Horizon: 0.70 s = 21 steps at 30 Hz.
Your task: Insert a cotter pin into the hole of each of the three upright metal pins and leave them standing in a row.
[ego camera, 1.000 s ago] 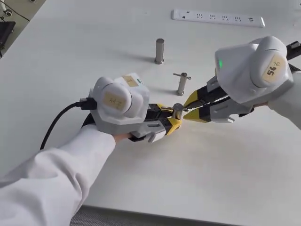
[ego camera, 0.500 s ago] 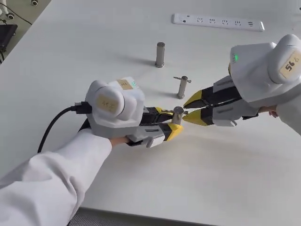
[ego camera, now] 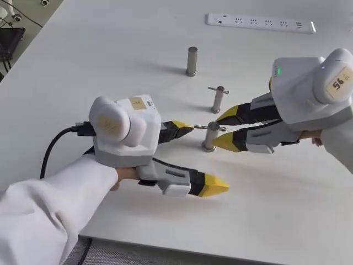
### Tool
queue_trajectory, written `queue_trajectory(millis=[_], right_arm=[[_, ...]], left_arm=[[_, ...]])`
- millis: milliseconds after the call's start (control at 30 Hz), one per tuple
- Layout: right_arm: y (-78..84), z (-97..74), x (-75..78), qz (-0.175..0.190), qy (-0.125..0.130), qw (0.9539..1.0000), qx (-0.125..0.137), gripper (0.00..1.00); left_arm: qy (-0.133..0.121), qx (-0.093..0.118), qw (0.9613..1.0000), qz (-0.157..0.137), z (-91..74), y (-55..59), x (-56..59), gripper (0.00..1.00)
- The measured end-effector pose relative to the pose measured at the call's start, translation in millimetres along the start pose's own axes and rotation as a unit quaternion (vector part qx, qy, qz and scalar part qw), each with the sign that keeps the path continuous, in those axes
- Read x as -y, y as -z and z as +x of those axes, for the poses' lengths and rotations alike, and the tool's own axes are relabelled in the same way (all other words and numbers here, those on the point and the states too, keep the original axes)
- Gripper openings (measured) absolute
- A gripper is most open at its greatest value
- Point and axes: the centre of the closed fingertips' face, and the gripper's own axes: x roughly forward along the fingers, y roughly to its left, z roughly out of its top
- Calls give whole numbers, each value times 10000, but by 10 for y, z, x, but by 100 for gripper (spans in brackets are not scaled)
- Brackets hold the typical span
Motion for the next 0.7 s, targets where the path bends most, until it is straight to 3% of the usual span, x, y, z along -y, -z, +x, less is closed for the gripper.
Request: queue_trajectory(millis=[133,200,300,533,700], right_arm=[[-10,31,-11,41,-7,10000,32,19],[7,44,5,59,-15,10000,35,19],[5,66,-1,84,-22,10000,46,19],[13,97,1,142,-21,9999,62,17],[12,122,19,168,0,9998,55,14]], left_arm=[[27,-83,10000,-17,-55,55,43,98],[126,-23,9998,-174,-90,48,95,99],[132,29,9998,-174,-147,22,127,99],[-97,112,9996,-234,-208,-9,32,99],[-170,33,9997,-188,-214,12,1,99]])
